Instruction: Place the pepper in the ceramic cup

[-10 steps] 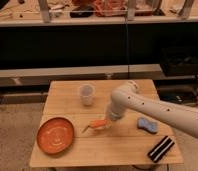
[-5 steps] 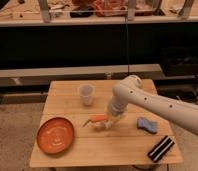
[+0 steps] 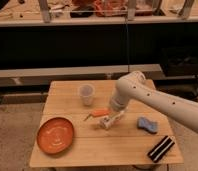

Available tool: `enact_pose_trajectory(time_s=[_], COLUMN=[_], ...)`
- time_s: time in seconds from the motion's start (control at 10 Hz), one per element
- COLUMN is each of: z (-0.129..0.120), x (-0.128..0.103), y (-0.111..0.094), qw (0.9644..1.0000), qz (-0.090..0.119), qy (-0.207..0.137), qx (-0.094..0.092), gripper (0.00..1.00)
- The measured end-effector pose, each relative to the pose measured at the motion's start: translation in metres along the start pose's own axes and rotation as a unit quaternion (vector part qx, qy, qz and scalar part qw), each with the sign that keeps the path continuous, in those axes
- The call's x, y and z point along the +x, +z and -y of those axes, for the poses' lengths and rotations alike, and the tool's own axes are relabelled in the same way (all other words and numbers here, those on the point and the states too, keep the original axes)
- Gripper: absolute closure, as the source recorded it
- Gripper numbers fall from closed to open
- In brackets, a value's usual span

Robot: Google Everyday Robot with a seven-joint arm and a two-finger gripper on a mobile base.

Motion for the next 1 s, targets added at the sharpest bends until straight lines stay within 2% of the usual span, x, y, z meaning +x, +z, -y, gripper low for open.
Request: enact_pose_trajectory(time_s=[0.2, 0.5, 1.0], z=[0.014, 0.03, 0.058], x=[0.001, 0.0, -0.007], y=[-0.006, -0.014, -0.015], qw=[0.9999, 0.9998, 0.9995], qz=[0.008, 0.008, 0.012], qy=[0.001, 0.002, 0.005], qx=[0.01, 0.017, 0.027], gripper=[0.98, 0.98, 0.98])
